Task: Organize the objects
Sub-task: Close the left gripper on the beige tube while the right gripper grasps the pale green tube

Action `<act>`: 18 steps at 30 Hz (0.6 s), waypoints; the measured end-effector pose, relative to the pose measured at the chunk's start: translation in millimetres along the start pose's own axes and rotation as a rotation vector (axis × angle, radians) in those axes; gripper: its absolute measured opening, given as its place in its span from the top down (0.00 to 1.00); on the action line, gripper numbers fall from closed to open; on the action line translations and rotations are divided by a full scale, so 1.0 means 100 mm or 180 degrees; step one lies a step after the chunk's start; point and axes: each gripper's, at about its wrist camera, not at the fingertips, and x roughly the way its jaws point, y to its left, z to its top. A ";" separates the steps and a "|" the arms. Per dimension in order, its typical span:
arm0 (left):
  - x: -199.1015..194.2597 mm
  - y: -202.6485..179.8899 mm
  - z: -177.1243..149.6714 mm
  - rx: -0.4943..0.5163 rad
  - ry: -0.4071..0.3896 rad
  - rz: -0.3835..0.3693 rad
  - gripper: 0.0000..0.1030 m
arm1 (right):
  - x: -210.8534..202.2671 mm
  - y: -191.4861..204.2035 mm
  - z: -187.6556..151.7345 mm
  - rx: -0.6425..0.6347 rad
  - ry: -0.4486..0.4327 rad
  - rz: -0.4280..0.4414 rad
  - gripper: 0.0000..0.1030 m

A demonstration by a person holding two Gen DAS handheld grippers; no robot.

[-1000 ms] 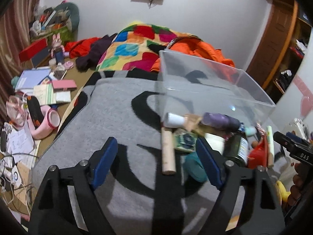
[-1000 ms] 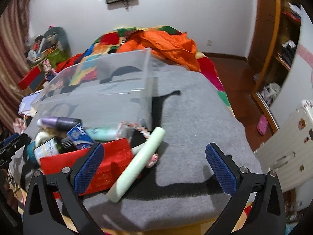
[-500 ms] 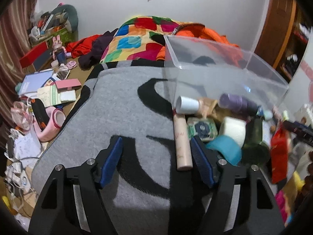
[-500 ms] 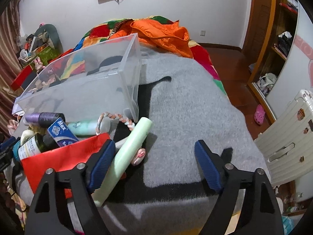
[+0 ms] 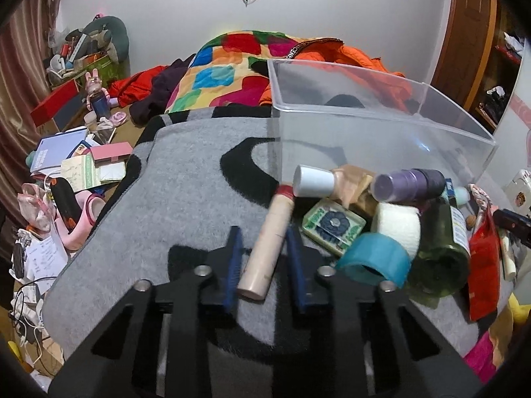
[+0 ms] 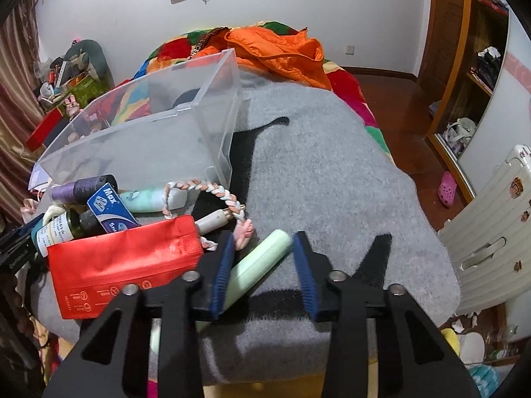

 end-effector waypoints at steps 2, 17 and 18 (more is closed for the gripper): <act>-0.05 -0.01 -0.04 0.0016 -0.0004 -0.0016 0.86 | -0.01 0.02 0.00 -0.0038 -0.0028 -0.0011 0.77; -0.19 -0.05 -0.16 0.0099 0.0046 -0.0071 0.77 | -0.11 0.00 -0.03 -0.0059 -0.0052 -0.0055 0.48; -0.17 -0.06 -0.16 0.0107 0.0025 -0.0066 0.77 | -0.12 -0.01 -0.06 -0.0040 -0.0022 -0.0033 0.48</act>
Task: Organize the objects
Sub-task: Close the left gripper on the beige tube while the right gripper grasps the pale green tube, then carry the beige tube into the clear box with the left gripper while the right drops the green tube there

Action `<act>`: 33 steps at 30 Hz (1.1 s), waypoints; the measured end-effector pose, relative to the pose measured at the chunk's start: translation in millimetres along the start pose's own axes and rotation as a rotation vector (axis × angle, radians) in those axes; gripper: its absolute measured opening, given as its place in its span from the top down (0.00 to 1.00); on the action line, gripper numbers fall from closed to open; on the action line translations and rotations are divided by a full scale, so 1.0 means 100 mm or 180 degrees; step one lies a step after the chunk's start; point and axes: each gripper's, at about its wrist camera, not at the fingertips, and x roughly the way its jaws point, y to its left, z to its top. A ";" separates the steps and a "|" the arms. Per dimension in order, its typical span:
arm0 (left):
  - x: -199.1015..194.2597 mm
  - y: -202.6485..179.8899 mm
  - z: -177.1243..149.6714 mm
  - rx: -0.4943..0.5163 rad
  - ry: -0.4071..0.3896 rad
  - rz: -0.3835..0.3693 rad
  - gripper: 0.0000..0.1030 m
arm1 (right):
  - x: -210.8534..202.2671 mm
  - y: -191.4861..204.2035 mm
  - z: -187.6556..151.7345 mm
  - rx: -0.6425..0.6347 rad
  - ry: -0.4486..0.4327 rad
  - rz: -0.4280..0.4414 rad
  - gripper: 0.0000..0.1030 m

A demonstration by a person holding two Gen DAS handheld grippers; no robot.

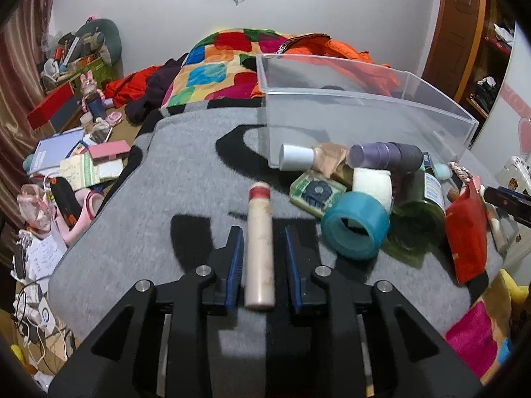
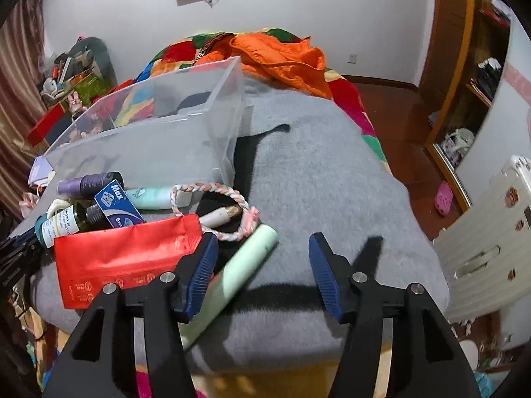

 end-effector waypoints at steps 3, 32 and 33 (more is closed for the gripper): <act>0.03 -0.02 0.00 0.0009 -0.0061 0.0026 0.78 | 0.02 0.00 -0.07 0.0016 0.0073 0.0057 0.49; -0.51 -0.01 0.52 -0.0124 -0.0698 -0.0127 0.86 | -0.35 0.24 0.59 -0.0208 -0.0696 0.0247 0.87; -0.51 -0.01 0.57 -0.0126 -0.0712 -0.0156 0.86 | -0.34 0.28 0.64 -0.0223 -0.0722 0.0280 0.87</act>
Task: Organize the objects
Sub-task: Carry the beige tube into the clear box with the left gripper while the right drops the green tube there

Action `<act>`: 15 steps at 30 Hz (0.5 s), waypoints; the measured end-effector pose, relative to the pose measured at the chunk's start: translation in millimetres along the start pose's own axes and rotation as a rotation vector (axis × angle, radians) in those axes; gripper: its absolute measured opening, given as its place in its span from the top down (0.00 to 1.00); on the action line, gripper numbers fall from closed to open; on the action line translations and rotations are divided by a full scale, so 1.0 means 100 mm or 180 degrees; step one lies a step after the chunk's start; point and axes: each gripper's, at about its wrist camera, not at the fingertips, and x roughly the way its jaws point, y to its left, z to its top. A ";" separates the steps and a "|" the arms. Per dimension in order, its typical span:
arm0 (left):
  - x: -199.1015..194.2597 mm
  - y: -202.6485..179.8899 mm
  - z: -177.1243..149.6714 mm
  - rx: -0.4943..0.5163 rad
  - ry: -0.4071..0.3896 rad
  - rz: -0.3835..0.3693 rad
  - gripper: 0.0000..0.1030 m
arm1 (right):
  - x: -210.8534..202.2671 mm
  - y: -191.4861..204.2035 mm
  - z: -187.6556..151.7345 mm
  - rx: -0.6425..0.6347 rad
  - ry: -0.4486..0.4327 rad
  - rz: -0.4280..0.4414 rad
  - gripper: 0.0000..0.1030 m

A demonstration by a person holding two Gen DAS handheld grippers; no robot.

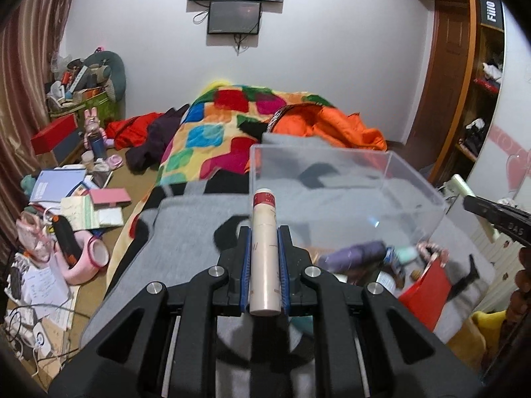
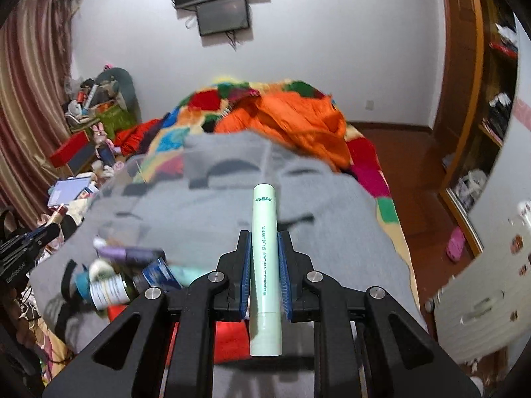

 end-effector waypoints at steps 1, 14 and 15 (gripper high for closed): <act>0.02 -0.01 0.04 -0.0011 -0.0013 -0.0028 0.86 | 0.02 0.02 0.04 -0.0005 -0.0019 0.0030 0.87; 0.55 -0.17 0.43 0.0063 0.0176 -0.0193 0.86 | 0.53 0.27 0.51 -0.0139 -0.0013 0.0210 0.87; 0.59 -0.18 0.45 0.0081 0.0200 -0.0194 0.86 | 0.60 0.30 0.52 -0.0174 0.0018 0.0203 0.87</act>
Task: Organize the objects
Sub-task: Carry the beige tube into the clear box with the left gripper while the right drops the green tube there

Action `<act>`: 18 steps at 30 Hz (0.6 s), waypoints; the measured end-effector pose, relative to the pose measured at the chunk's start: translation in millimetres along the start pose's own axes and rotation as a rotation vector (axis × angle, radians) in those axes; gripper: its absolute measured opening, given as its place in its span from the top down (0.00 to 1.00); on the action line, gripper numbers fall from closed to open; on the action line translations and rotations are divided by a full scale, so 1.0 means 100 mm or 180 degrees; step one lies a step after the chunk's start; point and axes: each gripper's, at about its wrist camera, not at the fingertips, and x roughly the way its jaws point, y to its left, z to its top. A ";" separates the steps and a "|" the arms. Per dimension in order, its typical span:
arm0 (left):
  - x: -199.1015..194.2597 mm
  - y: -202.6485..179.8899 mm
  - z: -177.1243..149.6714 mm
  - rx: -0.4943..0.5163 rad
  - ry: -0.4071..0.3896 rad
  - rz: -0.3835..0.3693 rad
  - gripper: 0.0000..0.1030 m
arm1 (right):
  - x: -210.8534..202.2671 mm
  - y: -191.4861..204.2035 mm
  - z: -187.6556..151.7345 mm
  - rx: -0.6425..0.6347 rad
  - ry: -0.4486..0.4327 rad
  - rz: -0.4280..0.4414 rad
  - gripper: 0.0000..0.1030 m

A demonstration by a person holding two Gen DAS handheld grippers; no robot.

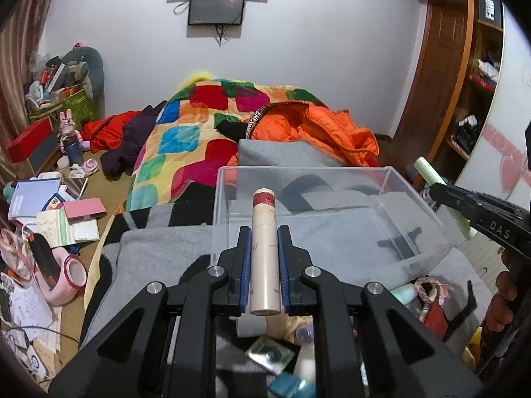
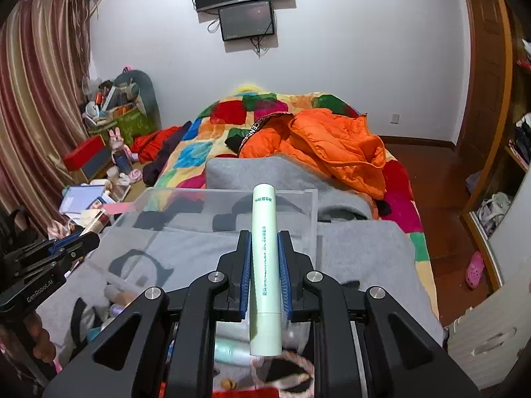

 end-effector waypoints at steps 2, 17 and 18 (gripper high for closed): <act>0.08 -0.02 0.04 0.0032 0.0049 -0.0008 0.86 | 0.10 0.04 0.01 -0.0038 0.0062 -0.0013 0.87; 0.62 -0.16 0.16 0.0177 0.0516 -0.0038 0.86 | 0.61 0.19 -0.04 -0.0309 0.0506 0.0019 0.87; 0.64 -0.17 0.15 0.0185 0.0533 -0.0041 0.86 | 0.63 0.19 -0.04 -0.0324 0.0532 0.0022 0.87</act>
